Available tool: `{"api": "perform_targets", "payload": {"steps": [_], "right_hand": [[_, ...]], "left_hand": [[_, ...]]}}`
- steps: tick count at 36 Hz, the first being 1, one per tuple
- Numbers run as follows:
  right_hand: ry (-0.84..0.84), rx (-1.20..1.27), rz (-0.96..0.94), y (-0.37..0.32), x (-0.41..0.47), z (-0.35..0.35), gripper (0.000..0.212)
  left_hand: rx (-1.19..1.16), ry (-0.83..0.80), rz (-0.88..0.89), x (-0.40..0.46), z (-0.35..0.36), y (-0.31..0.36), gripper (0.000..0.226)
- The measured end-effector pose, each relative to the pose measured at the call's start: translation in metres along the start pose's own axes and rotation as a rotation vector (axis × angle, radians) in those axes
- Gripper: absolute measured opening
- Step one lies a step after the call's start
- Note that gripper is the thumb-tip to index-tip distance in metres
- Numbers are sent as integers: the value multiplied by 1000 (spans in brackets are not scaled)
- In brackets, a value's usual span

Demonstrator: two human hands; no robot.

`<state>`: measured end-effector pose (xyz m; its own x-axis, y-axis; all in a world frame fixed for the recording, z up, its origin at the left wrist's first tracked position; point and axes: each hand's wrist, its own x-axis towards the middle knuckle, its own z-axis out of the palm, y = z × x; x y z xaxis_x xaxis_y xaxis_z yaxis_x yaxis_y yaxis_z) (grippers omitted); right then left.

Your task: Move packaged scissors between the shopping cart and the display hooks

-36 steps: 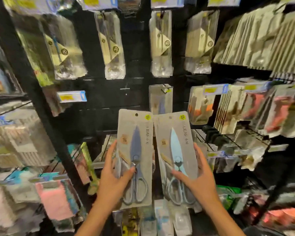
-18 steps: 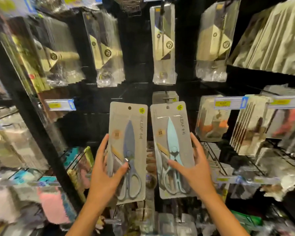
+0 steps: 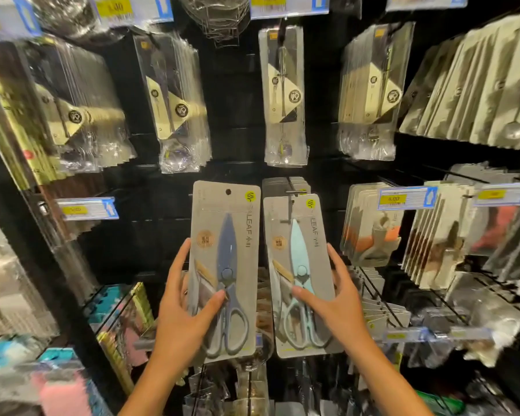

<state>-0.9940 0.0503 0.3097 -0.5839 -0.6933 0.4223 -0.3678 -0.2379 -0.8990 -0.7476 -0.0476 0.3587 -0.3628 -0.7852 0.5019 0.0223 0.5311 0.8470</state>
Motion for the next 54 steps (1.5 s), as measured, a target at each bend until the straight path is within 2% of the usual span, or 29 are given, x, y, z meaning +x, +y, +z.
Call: {"api": "perform_targets", "payload": {"steps": [5, 17, 25, 32, 36, 42, 47, 54], "right_hand": [[-3, -51, -6, 10, 8, 11, 103], [-6, -419, 2, 32, 59, 32, 105], [3, -516, 60, 45, 80, 42, 107], [28, -473, 60, 52, 67, 31, 114], [-12, -290, 8, 42, 41, 20, 96], [-194, -17, -40, -6, 12, 15, 71], [-294, 85, -75, -31, -1, 19, 66], [-222, 150, -25, -25, -12, 19, 66]], "left_hand": [[-5, -5, -12, 2, 1, -7, 95], [1, 8, 6, 11, 4, -3, 94], [29, -12, 30, 12, 5, -2, 91], [8, -12, 26, 6, 8, 1, 92], [2, 9, 27, 3, 8, 1, 92], [-11, 19, 25, -5, 17, 2, 90], [-7, -3, 25, -11, 34, 1, 90], [-42, -70, -17, -24, 45, -4, 92]]}}
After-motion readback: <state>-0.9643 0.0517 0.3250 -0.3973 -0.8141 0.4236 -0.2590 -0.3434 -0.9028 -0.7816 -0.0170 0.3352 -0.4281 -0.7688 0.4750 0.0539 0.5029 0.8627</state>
